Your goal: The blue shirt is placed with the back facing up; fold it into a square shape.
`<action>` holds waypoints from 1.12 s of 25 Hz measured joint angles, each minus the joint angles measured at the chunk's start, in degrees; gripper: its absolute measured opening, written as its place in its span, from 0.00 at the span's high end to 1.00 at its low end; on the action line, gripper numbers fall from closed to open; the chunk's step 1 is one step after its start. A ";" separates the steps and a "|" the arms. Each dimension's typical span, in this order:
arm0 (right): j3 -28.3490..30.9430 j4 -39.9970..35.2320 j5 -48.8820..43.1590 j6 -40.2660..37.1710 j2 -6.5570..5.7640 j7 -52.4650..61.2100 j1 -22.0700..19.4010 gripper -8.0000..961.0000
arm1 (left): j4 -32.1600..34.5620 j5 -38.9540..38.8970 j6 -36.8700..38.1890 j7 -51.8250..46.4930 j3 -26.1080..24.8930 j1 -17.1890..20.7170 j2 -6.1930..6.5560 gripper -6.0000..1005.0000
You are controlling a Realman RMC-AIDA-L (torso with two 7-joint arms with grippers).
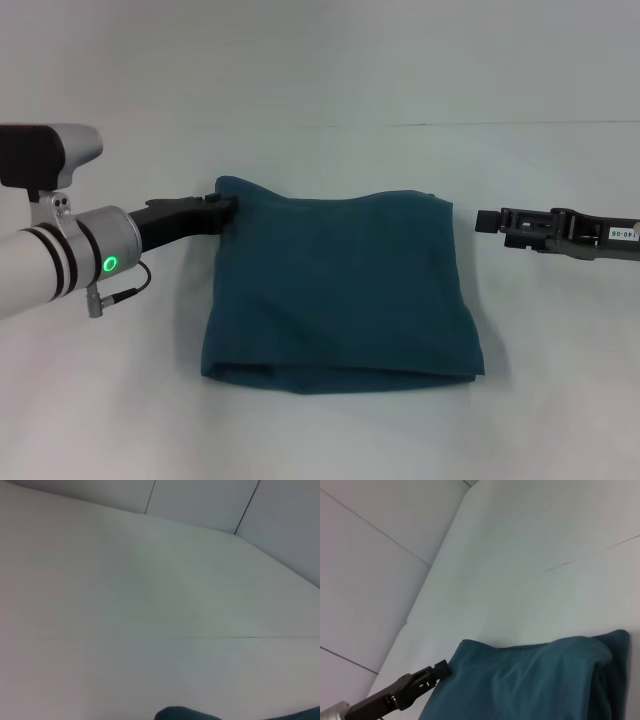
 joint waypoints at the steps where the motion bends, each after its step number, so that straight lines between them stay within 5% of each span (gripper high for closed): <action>1: -0.04 0.00 0.01 0.00 0.02 -0.06 0.00 0.05 | 0.10 -0.02 0.12 0.00 0.01 0.16 0.00 0.64; 13: 0.40 0.00 0.02 0.09 0.05 -1.46 -0.19 0.05 | 10.23 -6.13 18.87 1.17 -0.69 8.47 -0.18 0.96; 19: 0.47 0.00 0.01 0.08 0.05 -1.47 -0.25 0.05 | 8.58 -6.38 30.88 7.55 -0.61 9.51 -0.40 0.65; 28: 0.39 0.04 0.00 0.05 0.12 -1.48 -0.26 0.05 | 0.42 -6.41 27.41 16.37 -0.08 7.51 -0.34 0.40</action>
